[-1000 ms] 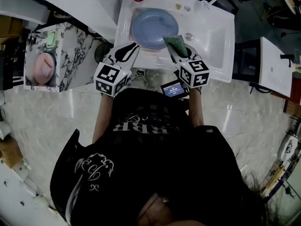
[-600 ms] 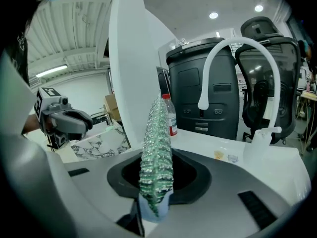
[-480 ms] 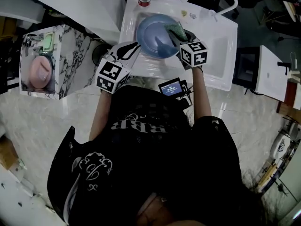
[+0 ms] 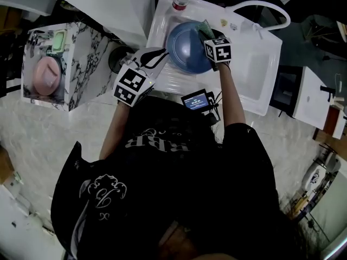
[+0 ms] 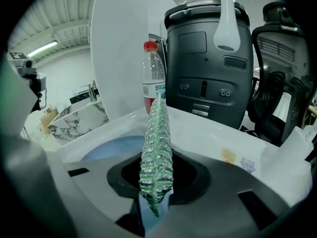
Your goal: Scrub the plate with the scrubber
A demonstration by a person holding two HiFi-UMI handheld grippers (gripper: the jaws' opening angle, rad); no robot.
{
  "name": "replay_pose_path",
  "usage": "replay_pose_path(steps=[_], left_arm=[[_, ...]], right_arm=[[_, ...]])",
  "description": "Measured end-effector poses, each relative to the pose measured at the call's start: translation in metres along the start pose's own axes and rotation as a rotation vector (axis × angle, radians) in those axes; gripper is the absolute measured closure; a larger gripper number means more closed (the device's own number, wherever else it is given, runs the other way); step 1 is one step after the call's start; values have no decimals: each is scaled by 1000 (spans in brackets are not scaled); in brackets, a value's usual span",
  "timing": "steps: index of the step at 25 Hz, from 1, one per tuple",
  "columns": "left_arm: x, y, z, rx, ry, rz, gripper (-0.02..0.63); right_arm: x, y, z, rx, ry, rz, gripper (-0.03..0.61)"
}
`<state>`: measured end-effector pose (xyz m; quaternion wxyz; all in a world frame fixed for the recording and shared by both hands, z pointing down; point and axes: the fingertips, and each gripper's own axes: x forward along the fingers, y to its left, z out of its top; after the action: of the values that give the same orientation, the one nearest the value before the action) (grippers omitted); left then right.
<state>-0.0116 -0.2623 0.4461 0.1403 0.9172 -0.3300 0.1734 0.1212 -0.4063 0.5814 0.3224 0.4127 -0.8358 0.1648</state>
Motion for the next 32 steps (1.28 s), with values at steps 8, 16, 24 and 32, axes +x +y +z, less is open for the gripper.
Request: replay_pose_path(steps=[8, 16, 24, 32], left_arm=[[-6, 25, -8, -35, 10, 37, 571], [-2, 30, -6, -41, 3, 45, 571], [1, 23, -6, -26, -1, 26, 571], [1, 14, -2, -17, -8, 15, 571]], right_arm=[[32, 6, -4, -32, 51, 14, 488], [34, 60, -1, -97, 50, 147, 488], [19, 117, -14, -123, 76, 330, 488], [-13, 145, -35, -95, 99, 475, 488]])
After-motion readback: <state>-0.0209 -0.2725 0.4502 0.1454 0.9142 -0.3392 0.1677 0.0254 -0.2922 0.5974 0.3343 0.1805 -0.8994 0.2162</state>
